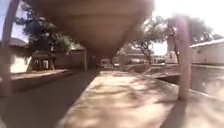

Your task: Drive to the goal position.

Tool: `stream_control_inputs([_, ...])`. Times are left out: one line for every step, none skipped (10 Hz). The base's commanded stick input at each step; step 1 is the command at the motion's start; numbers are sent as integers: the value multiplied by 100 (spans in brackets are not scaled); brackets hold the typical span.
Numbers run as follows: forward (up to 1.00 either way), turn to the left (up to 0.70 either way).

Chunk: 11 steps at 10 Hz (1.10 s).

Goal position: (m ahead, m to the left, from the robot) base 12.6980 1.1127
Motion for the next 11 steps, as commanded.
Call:
stream_control_inputs([85,6])
stream_control_inputs([85,4])
stream_control_inputs([85,1])
stream_control_inputs([85,0])
stream_control_inputs([85,0])
stream_control_inputs([85,0])
stream_control_inputs([85,0])
stream_control_inputs([85,0])
stream_control_inputs([85,0])
stream_control_inputs([85,0])
stream_control_inputs([85,0])
